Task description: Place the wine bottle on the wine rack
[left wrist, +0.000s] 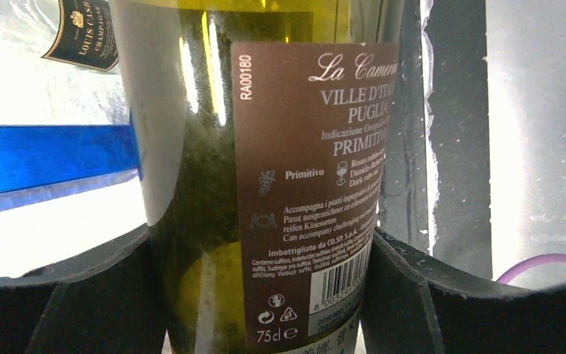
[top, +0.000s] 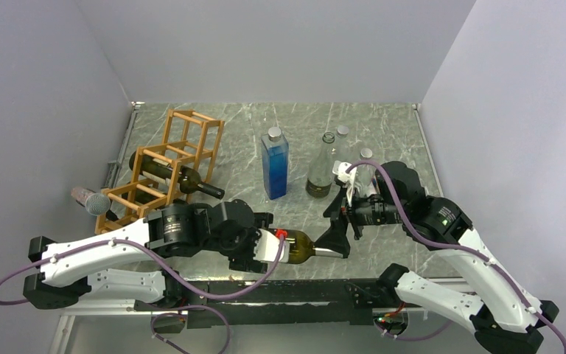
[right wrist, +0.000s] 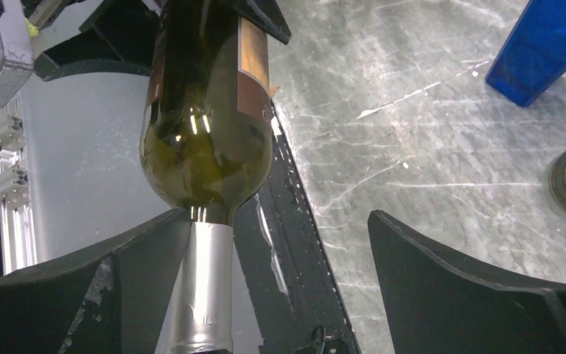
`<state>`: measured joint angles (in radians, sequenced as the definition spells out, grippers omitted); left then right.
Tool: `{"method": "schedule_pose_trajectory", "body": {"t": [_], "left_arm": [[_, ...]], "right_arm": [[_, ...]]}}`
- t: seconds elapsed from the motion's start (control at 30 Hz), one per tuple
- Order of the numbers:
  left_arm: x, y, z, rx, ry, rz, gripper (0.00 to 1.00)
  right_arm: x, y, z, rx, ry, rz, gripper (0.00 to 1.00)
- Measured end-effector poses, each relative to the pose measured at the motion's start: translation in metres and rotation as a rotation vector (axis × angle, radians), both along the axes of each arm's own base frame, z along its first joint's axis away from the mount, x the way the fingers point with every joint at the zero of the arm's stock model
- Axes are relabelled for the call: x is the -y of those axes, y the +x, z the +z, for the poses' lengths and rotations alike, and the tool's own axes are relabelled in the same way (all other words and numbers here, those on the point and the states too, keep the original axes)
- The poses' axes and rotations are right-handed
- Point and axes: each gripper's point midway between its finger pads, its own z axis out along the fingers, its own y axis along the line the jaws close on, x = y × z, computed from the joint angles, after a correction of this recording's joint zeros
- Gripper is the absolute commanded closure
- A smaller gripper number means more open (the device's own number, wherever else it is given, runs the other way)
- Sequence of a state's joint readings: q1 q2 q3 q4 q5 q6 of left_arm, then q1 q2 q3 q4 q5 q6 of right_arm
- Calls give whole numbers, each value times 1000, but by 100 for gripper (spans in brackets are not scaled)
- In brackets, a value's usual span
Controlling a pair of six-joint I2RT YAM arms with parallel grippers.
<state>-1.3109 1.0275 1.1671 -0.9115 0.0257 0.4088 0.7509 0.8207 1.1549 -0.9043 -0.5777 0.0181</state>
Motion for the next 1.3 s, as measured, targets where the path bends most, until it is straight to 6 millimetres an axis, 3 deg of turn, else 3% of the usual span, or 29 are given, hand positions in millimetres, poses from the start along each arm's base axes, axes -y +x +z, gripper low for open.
{"method": "schedule_pose_trajectory", "body": {"t": [0.33,0.53,0.87,0.93,1.03,1.07,1.13,1.3], "left_arm": [[-2,6,-4,55,67,-34,99],[9,24,5,124,51,17,99],[9,29,4,173,74,1,99],[9,29,3,183,80,-5,99],[11,27,1,194,85,-19,99],[10,27,0,207,94,-33,99],[7,28,-4,205,111,-22,99],[0,27,-8,195,137,-9,99]], "right_arm": [[-1,-9,-14,-46,-38,36,4],[3,-22,-30,-90,-95,80,3],[-4,-28,-48,-117,-158,123,18],[-8,-28,-52,-122,-174,130,26],[-13,-30,-57,-119,-190,141,47],[-14,-34,-58,-125,-192,158,58],[-15,-37,-61,-129,-208,161,100],[-14,-40,-66,-136,-227,152,100]]}}
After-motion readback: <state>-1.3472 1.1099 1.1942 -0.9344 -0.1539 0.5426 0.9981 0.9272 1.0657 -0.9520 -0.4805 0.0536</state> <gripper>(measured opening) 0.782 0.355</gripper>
